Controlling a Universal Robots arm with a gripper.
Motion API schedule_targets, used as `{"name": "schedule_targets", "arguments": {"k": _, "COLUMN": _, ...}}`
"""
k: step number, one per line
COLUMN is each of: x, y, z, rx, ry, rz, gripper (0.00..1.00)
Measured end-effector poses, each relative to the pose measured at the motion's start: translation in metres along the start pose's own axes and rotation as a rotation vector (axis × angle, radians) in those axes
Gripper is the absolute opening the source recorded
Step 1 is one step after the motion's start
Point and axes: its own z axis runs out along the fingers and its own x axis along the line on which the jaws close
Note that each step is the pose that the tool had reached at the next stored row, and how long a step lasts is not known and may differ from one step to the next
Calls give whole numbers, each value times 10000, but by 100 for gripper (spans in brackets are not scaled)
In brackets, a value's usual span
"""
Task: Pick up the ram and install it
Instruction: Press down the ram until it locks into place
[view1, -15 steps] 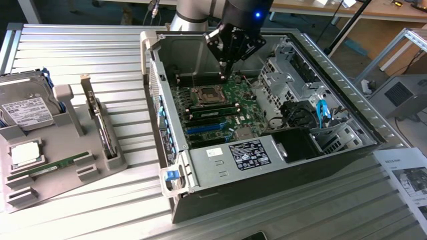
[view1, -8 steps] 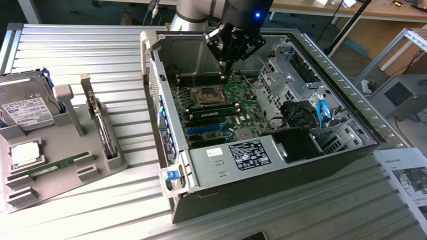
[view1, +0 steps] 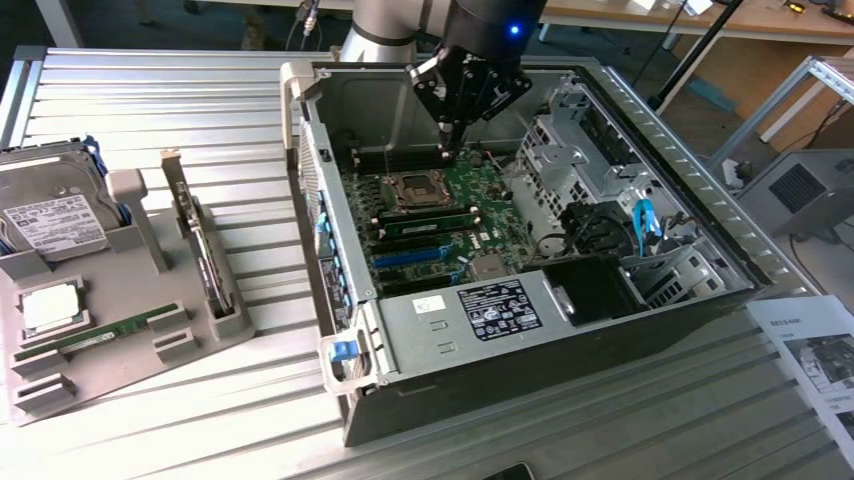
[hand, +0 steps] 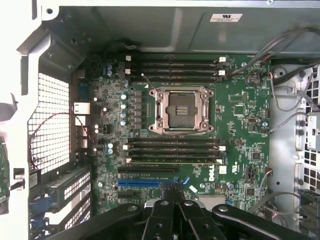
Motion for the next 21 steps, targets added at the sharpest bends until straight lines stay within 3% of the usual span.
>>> {"name": "schedule_targets", "arguments": {"k": 3, "x": 0, "y": 0, "z": 1, "rx": -4, "ry": -1, "rz": 5, "gripper": 11}}
{"name": "schedule_targets", "arguments": {"k": 5, "x": 0, "y": 0, "z": 0, "rx": -150, "ry": 0, "rz": 4, "gripper": 11}}
{"name": "schedule_targets", "arguments": {"k": 6, "x": 0, "y": 0, "z": 0, "rx": -180, "ry": -1, "rz": 5, "gripper": 11}}
{"name": "schedule_targets", "arguments": {"k": 21, "x": 0, "y": 0, "z": 0, "rx": -188, "ry": -2, "rz": 270, "gripper": 11}}
